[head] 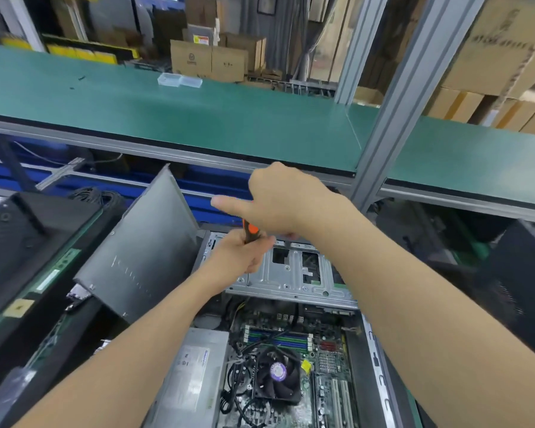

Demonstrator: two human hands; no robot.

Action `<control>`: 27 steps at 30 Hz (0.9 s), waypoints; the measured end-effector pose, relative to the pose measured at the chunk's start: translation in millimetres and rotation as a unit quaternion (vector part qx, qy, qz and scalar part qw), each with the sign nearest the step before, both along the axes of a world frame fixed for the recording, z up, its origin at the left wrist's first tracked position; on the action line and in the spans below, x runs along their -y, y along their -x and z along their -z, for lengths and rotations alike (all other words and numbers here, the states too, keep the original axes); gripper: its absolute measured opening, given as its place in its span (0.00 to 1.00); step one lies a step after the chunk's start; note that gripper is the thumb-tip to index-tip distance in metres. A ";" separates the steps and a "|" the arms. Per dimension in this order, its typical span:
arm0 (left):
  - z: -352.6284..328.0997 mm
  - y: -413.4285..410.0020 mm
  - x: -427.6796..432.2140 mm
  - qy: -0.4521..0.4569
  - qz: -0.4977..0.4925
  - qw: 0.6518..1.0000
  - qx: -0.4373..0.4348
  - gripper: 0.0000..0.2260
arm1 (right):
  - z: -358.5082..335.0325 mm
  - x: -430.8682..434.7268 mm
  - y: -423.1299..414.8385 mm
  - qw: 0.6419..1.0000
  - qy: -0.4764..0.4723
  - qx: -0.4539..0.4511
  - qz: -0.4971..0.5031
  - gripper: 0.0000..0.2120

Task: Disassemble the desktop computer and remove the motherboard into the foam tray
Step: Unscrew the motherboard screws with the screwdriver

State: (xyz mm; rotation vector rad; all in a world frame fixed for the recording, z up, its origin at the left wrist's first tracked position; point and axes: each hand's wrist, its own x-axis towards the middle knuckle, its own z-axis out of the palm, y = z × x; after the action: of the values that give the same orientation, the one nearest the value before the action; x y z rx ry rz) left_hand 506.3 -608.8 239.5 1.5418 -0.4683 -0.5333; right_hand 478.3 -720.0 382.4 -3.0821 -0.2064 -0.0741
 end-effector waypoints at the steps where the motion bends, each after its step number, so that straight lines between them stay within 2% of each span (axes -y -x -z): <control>1: -0.7 1.5 -0.7 -0.003 0.002 1.000 0.002 0.13 | 2.7 -6.2 2.4 0.999 -0.003 -0.025 0.021 0.32; 4: -2.2 3.6 -2.7 -0.024 -0.015 0.999 0.030 0.11 | 14.8 -17.0 -0.2 0.998 -0.013 -0.048 0.043 0.24; 6: -2.1 2.5 -5.2 -0.026 -0.010 0.999 0.044 0.13 | 17.9 -15.4 -3.7 0.998 -0.017 -0.047 0.041 0.22; 10: -0.6 -1.5 -13.8 -0.004 0.028 0.998 0.065 0.08 | 14.0 -9.3 -5.1 0.997 -0.003 -0.081 -0.003 0.18; 14: 1.0 -3.8 -23.7 0.011 0.038 0.994 0.098 0.08 | 0.4 -4.5 -3.5 0.989 0.067 -0.114 -0.071 0.04; 15: 1.2 -4.4 -26.2 0.010 0.039 0.994 0.102 0.09 | -4.0 -3.9 -2.3 0.987 0.073 -0.116 -0.087 0.03; 18: 0.5 -5.2 -32.0 0.003 0.042 0.993 0.107 0.09 | -12.0 -2.3 -0.3 0.981 0.076 -0.127 -0.123 0.16; 20: 0.0 -4.6 -34.4 0.001 0.043 0.993 0.114 0.09 | -11.2 -1.7 0.1 0.976 0.096 -0.127 -0.150 0.19; 22: 1.4 -4.8 -34.8 0.002 0.037 0.992 0.117 0.08 | -7.3 -0.6 0.0 0.973 0.098 -0.126 -0.167 0.18; 25: 4.3 -4.5 -33.3 0.004 0.025 0.994 0.109 0.10 | -4.7 3.4 2.9 0.971 0.077 -0.139 -0.178 0.11; 27: 4.9 -3.0 -32.2 0.009 0.024 0.993 0.111 0.11 | -2.1 5.2 5.4 0.980 0.041 -0.103 -0.164 0.07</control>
State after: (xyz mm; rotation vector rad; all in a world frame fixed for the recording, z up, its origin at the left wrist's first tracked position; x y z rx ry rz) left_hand 509.3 -576.6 234.6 1.5830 -0.6801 -0.3933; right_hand 472.9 -725.1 384.5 -3.0559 -0.7158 0.2700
